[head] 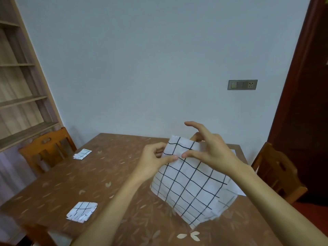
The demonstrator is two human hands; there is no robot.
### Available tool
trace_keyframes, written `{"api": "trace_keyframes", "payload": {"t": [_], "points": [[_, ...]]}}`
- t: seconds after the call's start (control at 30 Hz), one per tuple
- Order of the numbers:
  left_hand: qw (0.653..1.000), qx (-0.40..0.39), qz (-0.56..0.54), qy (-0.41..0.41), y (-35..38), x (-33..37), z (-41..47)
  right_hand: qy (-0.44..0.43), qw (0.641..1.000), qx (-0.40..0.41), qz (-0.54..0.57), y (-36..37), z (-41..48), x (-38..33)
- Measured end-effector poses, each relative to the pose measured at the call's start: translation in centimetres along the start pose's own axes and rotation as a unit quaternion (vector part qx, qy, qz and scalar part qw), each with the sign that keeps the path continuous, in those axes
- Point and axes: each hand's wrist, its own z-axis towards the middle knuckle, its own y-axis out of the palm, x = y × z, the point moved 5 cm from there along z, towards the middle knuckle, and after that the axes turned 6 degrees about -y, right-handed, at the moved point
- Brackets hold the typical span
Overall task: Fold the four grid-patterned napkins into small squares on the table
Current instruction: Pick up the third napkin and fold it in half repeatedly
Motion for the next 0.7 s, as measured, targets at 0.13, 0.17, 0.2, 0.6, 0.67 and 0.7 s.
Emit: {"api": "trace_keyframes", "payload": {"t": [0.13, 0.17, 0.2, 0.6, 0.67, 0.7], "points": [[0.997, 0.055, -0.043, -0.012, -1.6, -0.2, 0.0, 0.131, 0.991, -0.027, 0.006, -1.6, -1.8, 2.8], [0.996, 0.067, -0.055, -0.017, -2.1, -0.3, 0.0, 0.149, 0.987, -0.049, 0.014, -1.8, -2.3, 3.0], [0.995, 0.078, -0.065, -0.022, -2.6, -0.4, 0.0, 0.157, 0.985, -0.069, 0.023, -1.8, -2.7, 3.8], [0.989, 0.062, -0.104, -0.090, -2.6, -0.8, -0.6, 0.234, 0.949, 0.027, 0.209, -1.8, -4.0, 5.4], [0.987, 0.076, -0.110, -0.088, -2.5, -0.6, -0.6, 0.246, 0.938, 0.056, 0.238, -1.7, -3.9, 5.4], [0.986, 0.085, -0.118, -0.086, -2.5, -0.5, -0.5, 0.250, 0.934, 0.067, 0.247, -1.7, -3.9, 5.0]]}}
